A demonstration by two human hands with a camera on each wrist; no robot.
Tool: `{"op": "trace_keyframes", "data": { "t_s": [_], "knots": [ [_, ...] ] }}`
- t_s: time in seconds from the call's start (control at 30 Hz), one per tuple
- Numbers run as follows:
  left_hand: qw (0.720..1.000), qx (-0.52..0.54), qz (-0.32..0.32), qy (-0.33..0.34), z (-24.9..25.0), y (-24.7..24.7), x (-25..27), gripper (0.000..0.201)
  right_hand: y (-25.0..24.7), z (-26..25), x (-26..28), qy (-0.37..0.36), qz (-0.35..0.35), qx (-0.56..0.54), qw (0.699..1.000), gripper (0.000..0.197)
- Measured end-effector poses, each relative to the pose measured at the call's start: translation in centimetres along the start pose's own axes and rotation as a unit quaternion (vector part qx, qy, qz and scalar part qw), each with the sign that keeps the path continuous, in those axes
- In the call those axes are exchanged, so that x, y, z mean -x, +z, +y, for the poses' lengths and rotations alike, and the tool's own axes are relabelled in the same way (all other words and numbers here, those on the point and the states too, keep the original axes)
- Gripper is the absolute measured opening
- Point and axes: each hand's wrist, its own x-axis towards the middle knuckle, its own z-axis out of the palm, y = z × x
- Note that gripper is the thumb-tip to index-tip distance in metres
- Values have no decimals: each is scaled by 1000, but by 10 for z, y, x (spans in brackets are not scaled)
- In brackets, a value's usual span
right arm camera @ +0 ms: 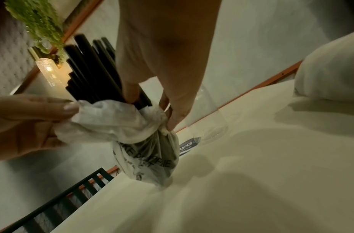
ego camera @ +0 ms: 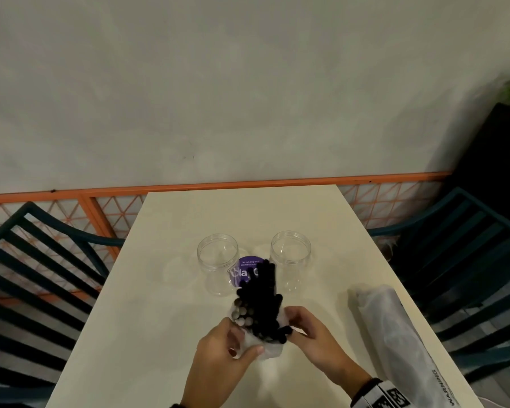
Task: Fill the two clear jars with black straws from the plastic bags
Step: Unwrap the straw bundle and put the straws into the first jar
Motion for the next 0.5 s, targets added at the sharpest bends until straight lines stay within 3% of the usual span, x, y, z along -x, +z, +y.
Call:
{"op": "trace_keyframes", "data": {
  "t_s": [0.13, 0.27, 0.33, 0.5],
  "knots": [
    [999, -8, 34, -6, -9, 2, -3, 38, 2, -11, 3, 17, -113, 50, 992, 80],
    [999, -8, 36, 7, -5, 5, -3, 33, 14, -11, -1, -11, -54, 126, 990, 114],
    [999, 5, 37, 0, -6, 5, -2, 30, 15, -12, -3, -24, -48, 125, 991, 112],
    [999, 35, 41, 0, -6, 0, -2, 23, 16, -13, -4, -61, -31, 131, 989, 83]
  ]
}}
